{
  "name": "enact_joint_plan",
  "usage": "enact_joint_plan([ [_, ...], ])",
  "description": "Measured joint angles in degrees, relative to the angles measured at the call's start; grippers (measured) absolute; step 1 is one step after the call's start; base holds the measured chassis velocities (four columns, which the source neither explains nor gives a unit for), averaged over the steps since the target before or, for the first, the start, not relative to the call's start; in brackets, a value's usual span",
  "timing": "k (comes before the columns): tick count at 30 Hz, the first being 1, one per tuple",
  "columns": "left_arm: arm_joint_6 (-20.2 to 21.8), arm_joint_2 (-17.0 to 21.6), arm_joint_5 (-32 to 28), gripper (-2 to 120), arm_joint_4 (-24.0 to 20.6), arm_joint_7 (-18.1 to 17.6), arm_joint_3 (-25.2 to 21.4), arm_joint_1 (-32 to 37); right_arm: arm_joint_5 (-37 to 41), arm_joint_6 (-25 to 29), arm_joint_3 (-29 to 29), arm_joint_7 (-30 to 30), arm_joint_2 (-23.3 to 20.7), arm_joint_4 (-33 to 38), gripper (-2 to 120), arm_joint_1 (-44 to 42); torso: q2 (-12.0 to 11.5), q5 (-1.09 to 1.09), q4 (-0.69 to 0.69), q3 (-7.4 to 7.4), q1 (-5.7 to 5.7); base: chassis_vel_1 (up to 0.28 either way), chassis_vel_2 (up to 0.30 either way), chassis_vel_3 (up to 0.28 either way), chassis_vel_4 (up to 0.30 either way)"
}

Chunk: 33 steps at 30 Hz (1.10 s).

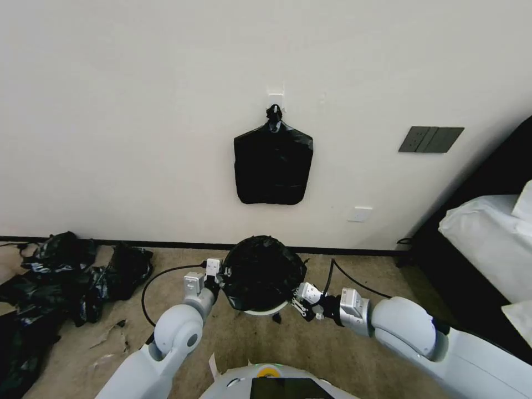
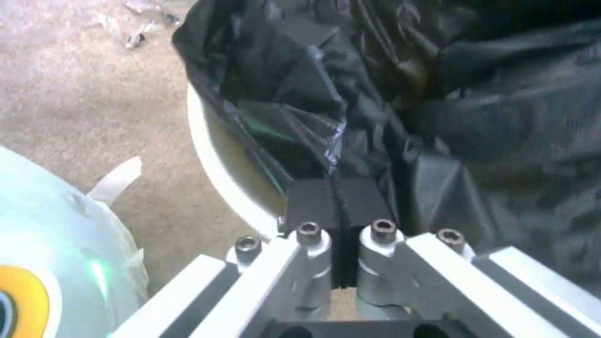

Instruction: Place a trash bag onto the trash bin.

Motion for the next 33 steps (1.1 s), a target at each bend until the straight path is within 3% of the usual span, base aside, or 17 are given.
enact_joint_plan([
  [11,2.86,0.91,-8.15,1,-0.79,-2.28,-3.62,-0.47,-0.29,1.65,1.76,-0.14,0.34,0.53,0,-6.60,0.00,0.00,0.00,0.00,0.00,0.000,0.000,0.000,0.000],
  [13,4.52,1.55,-13.13,1,-2.25,-4.08,-4.75,-0.36,-1.76,2.81,1.82,-0.30,1.46,-0.50,0,-8.21,0.00,0.00,0.00,0.00,0.00,0.000,0.000,0.000,0.000],
  [19,5.46,1.19,-16.56,1,-3.02,-7.57,-4.88,-0.71,-5.56,4.83,0.17,-0.45,4.79,-0.78,0,-10.45,0.00,0.00,0.00,0.00,0.00,0.000,0.000,0.000,0.000],
  [26,5.48,-0.68,-18.02,1,-2.86,-11.79,-2.77,-2.09,-15.53,10.20,-2.15,-0.64,8.73,-0.99,0,-11.94,0.00,0.00,0.01,0.00,0.00,0.000,0.000,0.000,0.000],
  [33,5.81,-3.33,-20.69,1,-2.86,-16.41,-0.68,-3.27,-29.11,17.07,-4.07,-0.58,13.63,-6.93,0,-13.60,0.00,0.00,0.00,0.00,0.00,0.000,0.000,0.000,0.000],
])
